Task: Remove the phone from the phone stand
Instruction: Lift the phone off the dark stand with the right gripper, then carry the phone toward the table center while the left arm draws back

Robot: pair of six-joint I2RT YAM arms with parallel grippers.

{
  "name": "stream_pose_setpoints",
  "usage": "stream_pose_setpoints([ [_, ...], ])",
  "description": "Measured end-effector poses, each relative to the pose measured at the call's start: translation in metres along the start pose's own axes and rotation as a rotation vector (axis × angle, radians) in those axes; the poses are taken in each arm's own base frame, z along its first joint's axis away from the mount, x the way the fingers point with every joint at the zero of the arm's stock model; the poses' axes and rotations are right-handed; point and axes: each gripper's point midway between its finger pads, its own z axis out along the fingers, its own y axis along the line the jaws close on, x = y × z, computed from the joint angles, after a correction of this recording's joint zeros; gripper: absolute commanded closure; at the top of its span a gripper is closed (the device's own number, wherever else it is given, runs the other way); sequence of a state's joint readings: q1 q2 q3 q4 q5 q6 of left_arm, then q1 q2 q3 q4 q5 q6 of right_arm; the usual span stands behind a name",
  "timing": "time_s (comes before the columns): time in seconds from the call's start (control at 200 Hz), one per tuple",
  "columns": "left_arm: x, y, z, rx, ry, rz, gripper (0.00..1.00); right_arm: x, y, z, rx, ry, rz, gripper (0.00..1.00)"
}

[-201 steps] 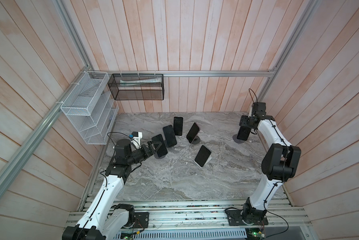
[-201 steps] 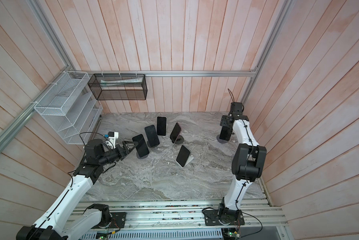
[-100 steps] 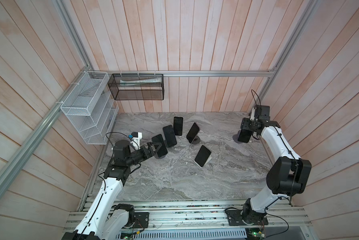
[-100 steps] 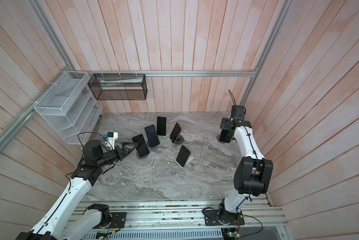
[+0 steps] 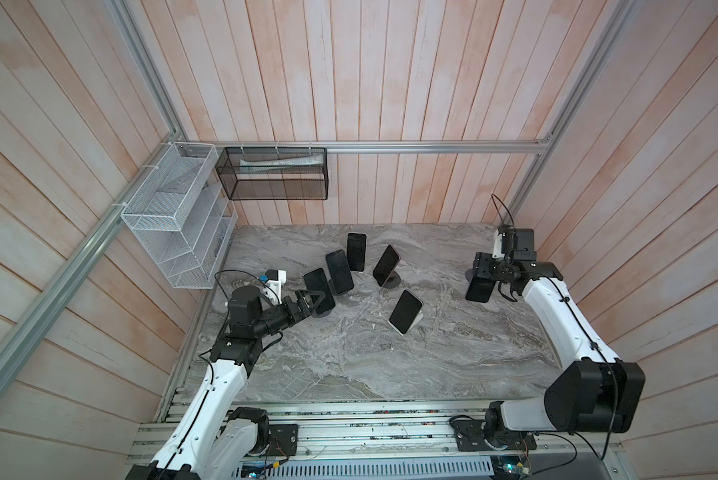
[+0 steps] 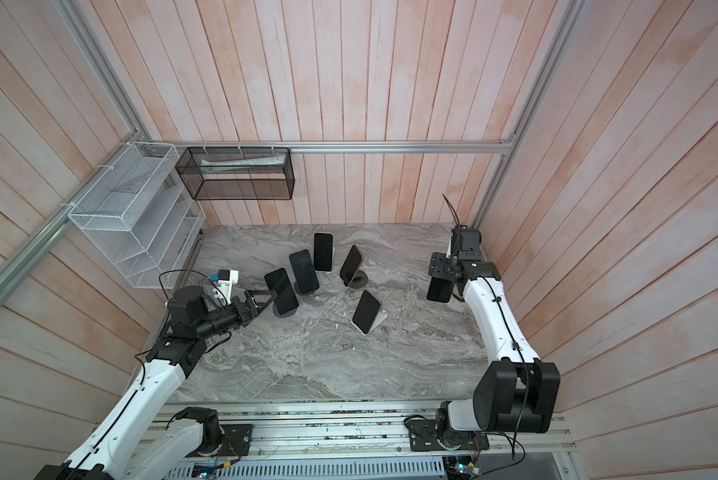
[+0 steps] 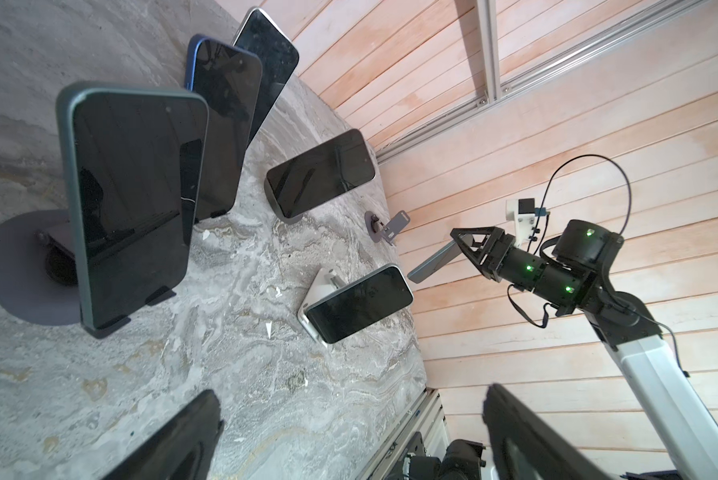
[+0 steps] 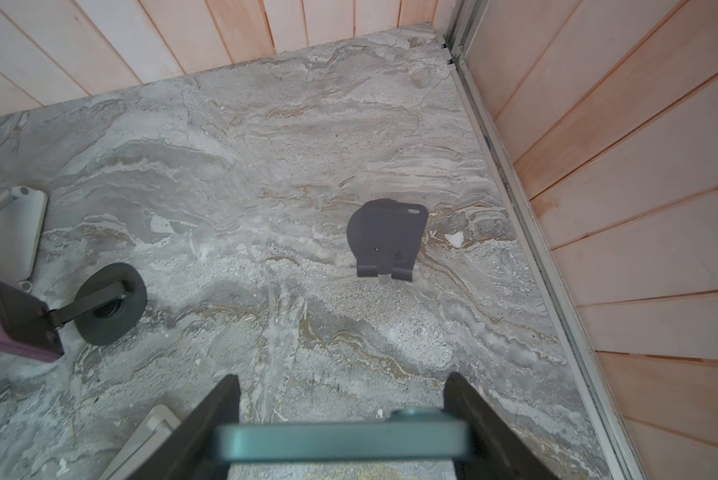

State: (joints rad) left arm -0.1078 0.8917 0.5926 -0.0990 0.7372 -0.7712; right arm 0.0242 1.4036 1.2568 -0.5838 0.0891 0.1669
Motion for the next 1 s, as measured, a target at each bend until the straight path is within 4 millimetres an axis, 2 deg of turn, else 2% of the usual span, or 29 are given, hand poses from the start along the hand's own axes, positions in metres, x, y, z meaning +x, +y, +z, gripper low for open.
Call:
stream_pose_setpoints([
  [0.18, 0.017, 0.013, -0.001, -0.011, 0.022, -0.056, 0.00, 0.019, 0.013, -0.007, -0.021, 0.036, -0.027, 0.37],
  [0.47, 0.029, 0.006, -0.015, 0.021, -0.001, -0.043, 0.00, 0.062, 0.016, -0.024, -0.032, 0.087, -0.048, 0.37],
  [0.75, 0.060, 0.035, -0.025, 0.017, -0.058, -0.131, 0.00, 0.088, 0.023, -0.025, -0.030, 0.153, -0.098, 0.37],
  [1.0, 0.061, 0.021, -0.043, 0.041, -0.119, -0.097, 0.00, 0.101, 0.036, -0.037, -0.064, 0.139, -0.119, 0.37],
])
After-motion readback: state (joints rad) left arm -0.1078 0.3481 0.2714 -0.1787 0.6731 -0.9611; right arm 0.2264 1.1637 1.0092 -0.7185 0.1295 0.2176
